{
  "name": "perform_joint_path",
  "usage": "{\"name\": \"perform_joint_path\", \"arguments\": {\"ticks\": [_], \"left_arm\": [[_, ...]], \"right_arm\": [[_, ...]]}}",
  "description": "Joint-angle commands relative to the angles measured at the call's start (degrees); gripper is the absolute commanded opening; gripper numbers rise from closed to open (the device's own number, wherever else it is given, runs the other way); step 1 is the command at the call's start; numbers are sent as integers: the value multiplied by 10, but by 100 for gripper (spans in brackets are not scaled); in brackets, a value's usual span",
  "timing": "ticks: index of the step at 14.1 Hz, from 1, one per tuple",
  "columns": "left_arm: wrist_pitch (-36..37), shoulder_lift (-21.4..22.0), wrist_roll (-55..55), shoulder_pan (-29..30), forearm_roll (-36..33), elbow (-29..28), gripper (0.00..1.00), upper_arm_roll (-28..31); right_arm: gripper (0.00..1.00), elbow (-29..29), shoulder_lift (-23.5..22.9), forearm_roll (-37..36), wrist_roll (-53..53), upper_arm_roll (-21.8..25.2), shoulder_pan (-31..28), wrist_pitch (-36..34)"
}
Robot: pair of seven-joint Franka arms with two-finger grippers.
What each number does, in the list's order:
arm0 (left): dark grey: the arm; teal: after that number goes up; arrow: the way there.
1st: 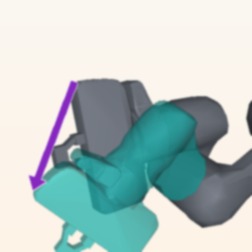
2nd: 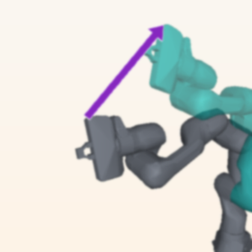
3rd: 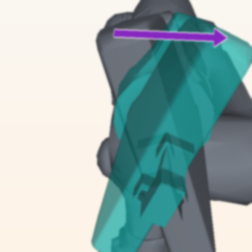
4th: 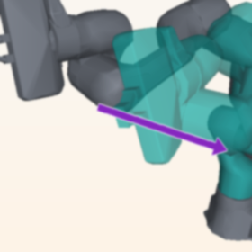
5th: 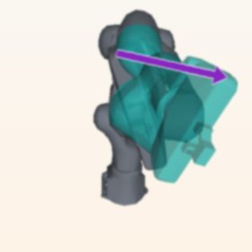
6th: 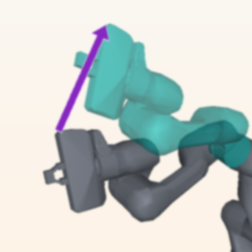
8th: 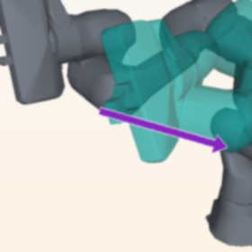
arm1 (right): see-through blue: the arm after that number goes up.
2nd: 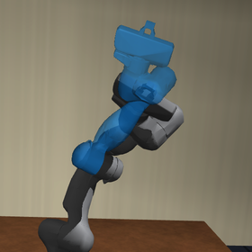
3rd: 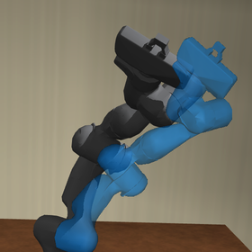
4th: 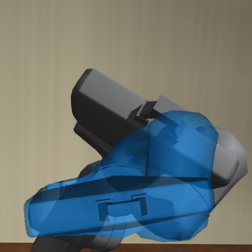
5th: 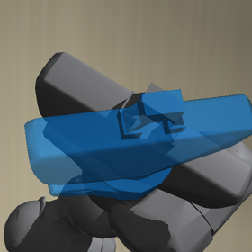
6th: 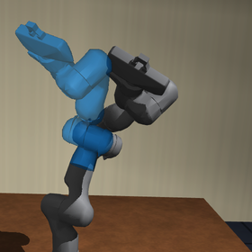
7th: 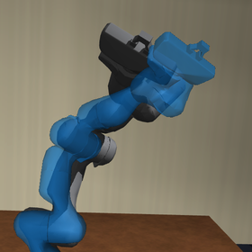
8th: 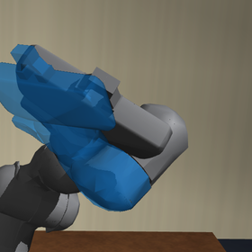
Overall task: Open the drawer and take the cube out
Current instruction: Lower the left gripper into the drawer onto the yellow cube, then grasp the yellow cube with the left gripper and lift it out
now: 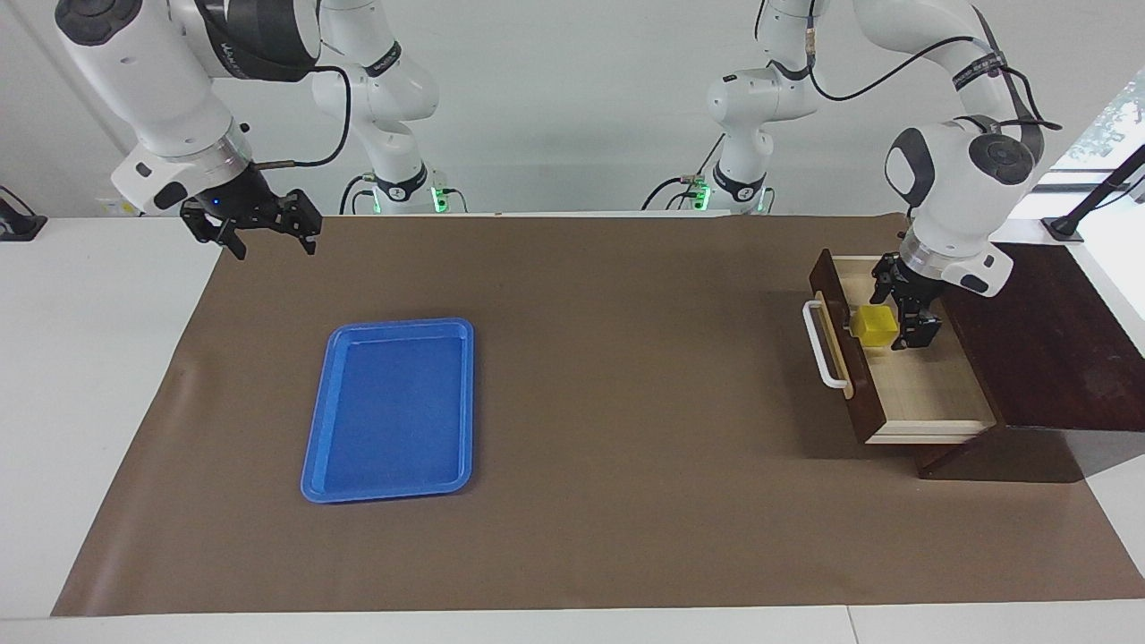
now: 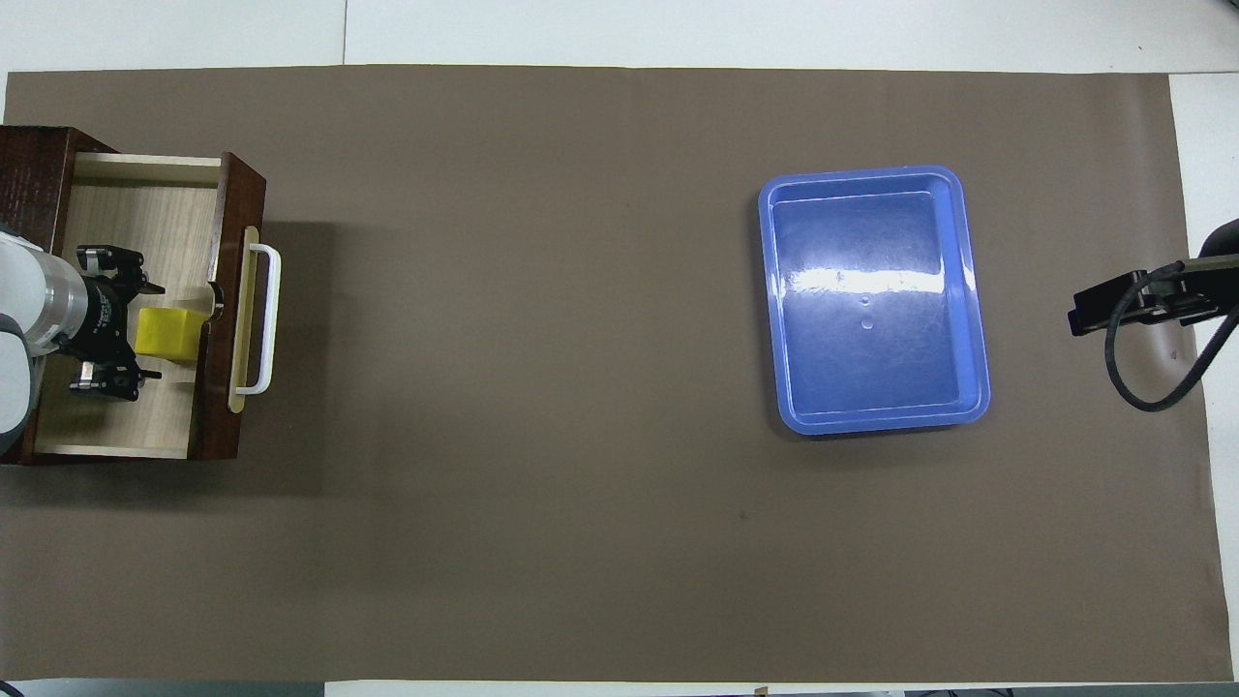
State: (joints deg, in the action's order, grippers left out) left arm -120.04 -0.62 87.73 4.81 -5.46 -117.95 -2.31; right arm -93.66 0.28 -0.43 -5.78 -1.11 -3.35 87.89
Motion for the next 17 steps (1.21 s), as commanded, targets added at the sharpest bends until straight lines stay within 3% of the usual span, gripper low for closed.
{"name": "perform_joint_path", "arguments": {"ticks": [1,2,3,6,10,13,17], "left_arm": [[-16,16,10,4,11,-18,35,3],[-14,13,10,5,18,-12,11,3],[-7,10,11,5,25,1,0,4],[29,3,19,2,47,38,0,4],[223,-30,42,-11,60,211,0,0],[255,-28,114,-80,57,222,0,-1],[241,-24,263,-203,62,207,0,-2]], "right_arm": [[100,-8,9,-9,-10,-2,-8,3],[100,-9,9,-9,-9,-3,-7,3],[100,-8,9,-10,-8,-3,-5,3],[100,-8,9,-9,-10,-2,-8,6],[100,-11,10,-10,-14,-1,-16,1],[100,-12,10,-10,-15,-1,-16,2],[100,-13,12,-10,-9,-1,-15,3]]}}
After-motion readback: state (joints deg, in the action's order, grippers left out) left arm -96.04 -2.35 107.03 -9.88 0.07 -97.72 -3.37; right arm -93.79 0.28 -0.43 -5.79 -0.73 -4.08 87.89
